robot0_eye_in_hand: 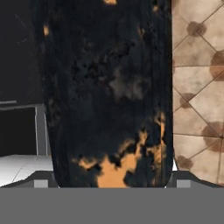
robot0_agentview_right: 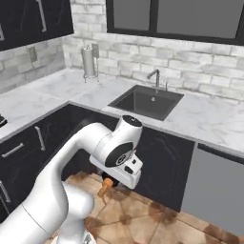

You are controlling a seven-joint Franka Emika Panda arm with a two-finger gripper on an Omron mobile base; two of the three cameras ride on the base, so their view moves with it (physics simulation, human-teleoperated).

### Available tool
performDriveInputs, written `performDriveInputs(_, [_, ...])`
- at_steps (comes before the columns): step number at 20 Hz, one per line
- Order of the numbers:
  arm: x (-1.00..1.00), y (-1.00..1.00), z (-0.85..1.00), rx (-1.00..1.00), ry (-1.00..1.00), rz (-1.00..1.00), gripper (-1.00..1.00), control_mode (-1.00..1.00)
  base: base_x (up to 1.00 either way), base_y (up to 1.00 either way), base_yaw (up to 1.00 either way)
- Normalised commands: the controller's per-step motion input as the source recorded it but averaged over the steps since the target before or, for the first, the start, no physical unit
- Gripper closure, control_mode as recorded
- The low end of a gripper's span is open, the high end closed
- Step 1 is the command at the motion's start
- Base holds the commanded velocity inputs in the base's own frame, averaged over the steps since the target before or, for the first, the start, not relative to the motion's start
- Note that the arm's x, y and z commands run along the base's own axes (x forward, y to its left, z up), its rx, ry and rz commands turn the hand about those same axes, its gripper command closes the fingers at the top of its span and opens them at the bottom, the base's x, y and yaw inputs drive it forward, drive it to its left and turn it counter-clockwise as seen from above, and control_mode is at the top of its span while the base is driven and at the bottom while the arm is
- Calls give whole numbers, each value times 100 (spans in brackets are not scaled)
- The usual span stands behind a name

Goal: Restock the sink supplies by placing the sponge and soap dispenser on the counter and next to the sink. Make sure the soap dispenser is upright.

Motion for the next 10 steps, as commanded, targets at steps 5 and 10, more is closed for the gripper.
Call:
performDriveInputs(5, [0, 0, 0, 0, 0, 0, 100, 100, 100, -3, -20])
performDriveInputs(10, [0, 0, 0, 0, 0, 0, 100, 100, 100, 0, -20])
